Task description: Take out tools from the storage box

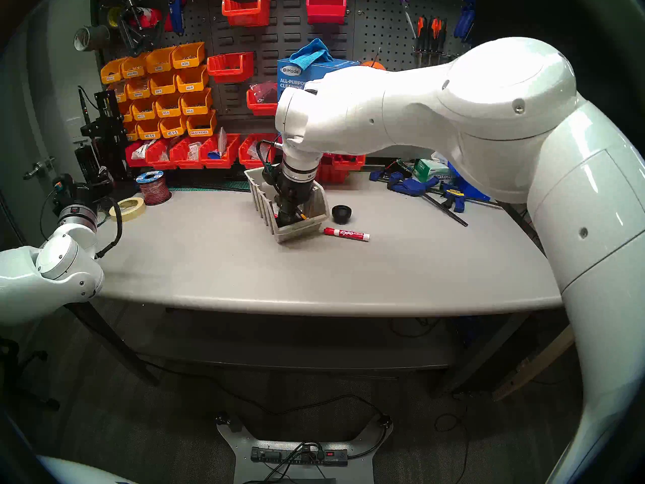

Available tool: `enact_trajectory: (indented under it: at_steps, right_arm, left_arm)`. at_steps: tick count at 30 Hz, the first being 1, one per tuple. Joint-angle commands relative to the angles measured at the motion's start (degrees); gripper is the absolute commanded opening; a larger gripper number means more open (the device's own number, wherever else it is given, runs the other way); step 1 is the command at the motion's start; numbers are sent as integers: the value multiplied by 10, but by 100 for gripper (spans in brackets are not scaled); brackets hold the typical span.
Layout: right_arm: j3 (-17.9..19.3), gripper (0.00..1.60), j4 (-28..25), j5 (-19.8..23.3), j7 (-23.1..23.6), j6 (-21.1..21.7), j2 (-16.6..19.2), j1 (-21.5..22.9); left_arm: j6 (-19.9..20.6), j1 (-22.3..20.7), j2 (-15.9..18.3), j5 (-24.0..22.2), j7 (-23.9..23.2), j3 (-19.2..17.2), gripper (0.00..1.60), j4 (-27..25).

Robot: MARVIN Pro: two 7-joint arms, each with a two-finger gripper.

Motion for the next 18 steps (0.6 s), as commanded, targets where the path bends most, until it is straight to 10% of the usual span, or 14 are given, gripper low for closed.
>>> enact_trajectory:
  at_steps: [1, 12, 18]
  right_arm:
    - [3, 136, -42, 0, -49, 24, 30, 32]
    - [17, 138, -81, 9, -116, 26, 47, 17]
    - [10, 142, -18, 9, -63, -5, 21, -12]
  left_arm:
    - [-1, -7, -1, 3, -1, -7, 160, -1]
    - [0, -7, -1, 3, -1, -7, 160, -1]
    - [0, -7, -1, 3, -1, -7, 160, -1]
